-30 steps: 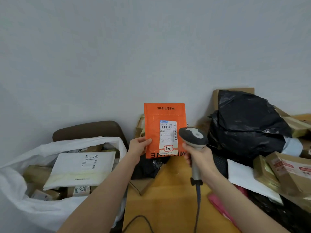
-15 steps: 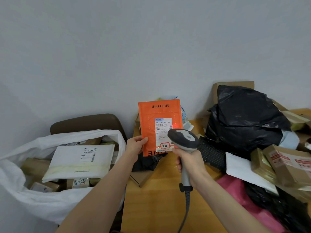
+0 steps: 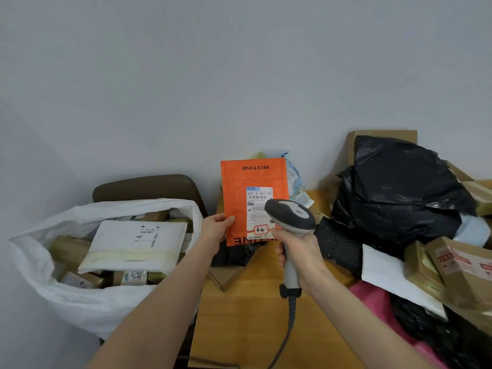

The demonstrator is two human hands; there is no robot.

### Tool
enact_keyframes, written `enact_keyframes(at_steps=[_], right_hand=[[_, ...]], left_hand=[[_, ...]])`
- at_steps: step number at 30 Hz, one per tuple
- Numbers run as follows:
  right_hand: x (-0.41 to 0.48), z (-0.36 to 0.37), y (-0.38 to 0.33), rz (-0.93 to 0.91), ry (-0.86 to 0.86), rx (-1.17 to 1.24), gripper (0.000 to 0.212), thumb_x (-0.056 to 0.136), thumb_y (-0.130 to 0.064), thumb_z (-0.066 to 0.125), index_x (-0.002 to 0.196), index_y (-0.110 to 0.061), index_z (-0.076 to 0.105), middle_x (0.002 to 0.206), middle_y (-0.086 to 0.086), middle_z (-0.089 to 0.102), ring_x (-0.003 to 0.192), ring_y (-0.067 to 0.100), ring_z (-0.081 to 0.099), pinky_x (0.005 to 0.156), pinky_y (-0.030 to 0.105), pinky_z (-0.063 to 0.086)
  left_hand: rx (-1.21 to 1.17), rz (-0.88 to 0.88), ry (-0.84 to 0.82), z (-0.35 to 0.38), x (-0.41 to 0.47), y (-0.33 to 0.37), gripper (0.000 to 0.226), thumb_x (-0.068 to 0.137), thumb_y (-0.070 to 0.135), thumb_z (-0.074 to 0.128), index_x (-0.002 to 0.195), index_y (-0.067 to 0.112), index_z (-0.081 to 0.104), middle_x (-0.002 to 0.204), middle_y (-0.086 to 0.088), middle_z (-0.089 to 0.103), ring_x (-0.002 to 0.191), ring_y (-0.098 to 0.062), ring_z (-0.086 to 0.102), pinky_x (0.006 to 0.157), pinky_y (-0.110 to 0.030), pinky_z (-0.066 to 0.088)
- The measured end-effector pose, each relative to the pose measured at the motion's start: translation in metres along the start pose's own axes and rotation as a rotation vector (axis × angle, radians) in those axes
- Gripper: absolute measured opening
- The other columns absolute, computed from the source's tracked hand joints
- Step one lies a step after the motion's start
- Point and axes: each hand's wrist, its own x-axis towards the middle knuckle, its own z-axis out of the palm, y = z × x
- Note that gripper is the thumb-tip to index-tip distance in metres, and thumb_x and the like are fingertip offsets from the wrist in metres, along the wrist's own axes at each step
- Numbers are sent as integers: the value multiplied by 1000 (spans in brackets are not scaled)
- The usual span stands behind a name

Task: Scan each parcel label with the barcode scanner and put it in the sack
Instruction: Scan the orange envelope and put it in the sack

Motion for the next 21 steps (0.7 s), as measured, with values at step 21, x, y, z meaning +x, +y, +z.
enact_keyframes(at_steps=[21], right_hand=[[66,308,45,152,-434,-191,9,88,-12,66,80,-8,62,59,9,57,48,15,48,49,26,42]], left_hand=[[-115,-313,659,-373,58,-39,13,89,1,65,84,0,53,72,-14,61,44,-19,58,42,-28,45]])
